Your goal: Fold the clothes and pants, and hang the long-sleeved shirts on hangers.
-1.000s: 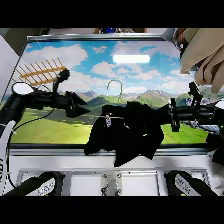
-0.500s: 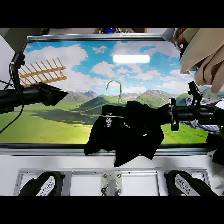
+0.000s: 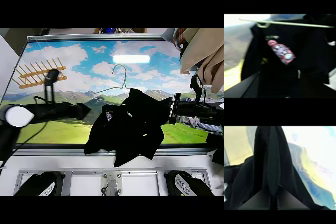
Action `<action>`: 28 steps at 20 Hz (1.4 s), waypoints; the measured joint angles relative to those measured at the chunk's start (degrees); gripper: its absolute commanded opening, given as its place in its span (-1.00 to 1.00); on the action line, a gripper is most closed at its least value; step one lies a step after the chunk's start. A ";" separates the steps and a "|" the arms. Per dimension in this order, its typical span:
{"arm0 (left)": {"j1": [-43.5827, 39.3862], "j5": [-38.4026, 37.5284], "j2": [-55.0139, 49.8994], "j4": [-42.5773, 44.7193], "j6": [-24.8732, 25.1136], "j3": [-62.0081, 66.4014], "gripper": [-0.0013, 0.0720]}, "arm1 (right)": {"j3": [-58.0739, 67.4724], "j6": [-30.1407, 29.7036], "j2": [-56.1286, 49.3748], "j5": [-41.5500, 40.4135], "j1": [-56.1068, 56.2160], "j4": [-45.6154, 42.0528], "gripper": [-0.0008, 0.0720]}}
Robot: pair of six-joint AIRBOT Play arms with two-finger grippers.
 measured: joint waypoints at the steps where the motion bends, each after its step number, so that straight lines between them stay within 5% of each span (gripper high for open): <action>1: -3.45 2.86 -1.40 0.44 -3.43 -0.44 0.42 | 0.00 0.17 0.15 -0.37 0.11 0.02 -0.94; 8: -18.80 14.80 -15.54 1.68 -15.85 5.77 0.41 | -0.02 1.27 0.55 -1.20 0.26 0.02 -0.94; 21: -26.88 10.23 -30.91 2.03 -20.06 19.04 0.32 | -0.02 1.44 0.55 -1.27 0.26 0.02 -0.94; 24: -27.06 10.34 -31.87 2.05 -21.14 19.30 0.08 | -0.02 1.44 0.55 -1.16 0.26 0.02 -0.94; 28: -27.08 10.73 -33.22 2.03 -22.16 19.39 0.08 | -0.02 1.46 0.57 -1.20 0.26 0.02 -0.94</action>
